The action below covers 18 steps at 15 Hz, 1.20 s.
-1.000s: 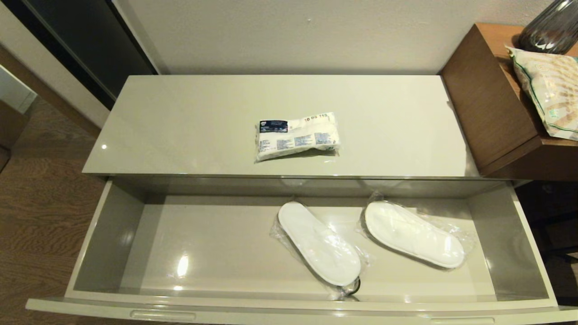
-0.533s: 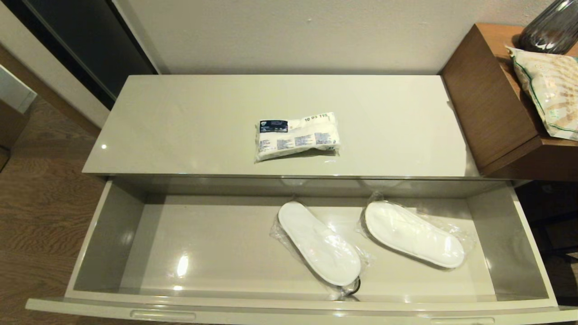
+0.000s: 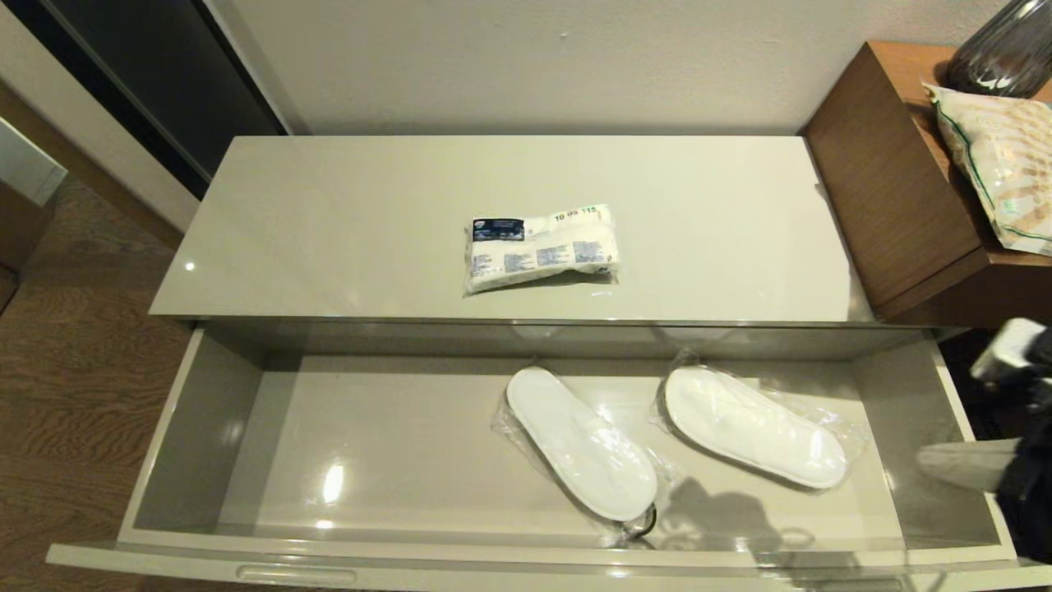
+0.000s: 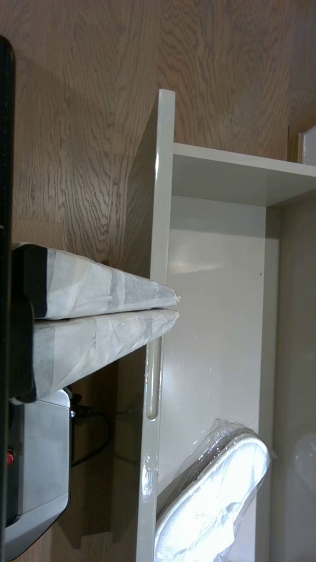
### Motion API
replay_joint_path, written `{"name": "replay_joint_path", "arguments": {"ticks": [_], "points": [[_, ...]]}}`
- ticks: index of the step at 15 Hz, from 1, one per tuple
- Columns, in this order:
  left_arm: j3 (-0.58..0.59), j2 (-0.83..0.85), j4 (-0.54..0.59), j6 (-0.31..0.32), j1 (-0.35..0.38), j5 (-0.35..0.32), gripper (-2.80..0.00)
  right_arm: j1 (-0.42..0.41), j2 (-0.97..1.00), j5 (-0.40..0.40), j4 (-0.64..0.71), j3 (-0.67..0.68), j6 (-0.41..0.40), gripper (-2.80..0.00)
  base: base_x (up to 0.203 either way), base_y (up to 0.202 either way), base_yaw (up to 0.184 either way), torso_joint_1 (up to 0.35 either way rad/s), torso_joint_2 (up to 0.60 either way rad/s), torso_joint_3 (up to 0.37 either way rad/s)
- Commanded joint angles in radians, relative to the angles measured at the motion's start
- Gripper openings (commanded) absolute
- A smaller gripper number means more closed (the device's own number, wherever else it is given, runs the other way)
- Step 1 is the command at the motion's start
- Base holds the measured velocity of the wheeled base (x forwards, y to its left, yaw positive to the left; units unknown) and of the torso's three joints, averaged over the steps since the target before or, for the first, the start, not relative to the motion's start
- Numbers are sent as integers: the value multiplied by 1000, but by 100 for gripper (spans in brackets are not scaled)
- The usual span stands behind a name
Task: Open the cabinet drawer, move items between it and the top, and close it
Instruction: Take out the disposable slippers from the drawer
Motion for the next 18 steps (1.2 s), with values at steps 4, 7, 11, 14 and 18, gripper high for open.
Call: {"name": "replay_joint_path", "arguments": {"ticks": [4, 7, 11, 14, 18], "points": [[0, 2, 0, 1, 0, 0, -280, 264, 229, -152, 1, 2, 0, -280, 0, 0, 0, 0, 0, 0], [0, 2, 0, 1, 0, 0, -280, 389, 298, -160, -18, 29, 93, -280, 0, 0, 0, 0, 0, 0], [0, 3, 0, 1, 0, 0, -280, 408, 520, -223, -206, -6, 181, -280, 0, 0, 0, 0, 0, 0], [0, 3, 0, 0, 0, 0, -280, 408, 644, -301, -323, -130, 187, 0, 0, 0, 0, 0, 0, 0], [0, 3, 0, -1, 0, 0, -280, 477, 729, -352, -331, -252, 229, 0, 0, 0, 0, 0, 0, 0]]}}
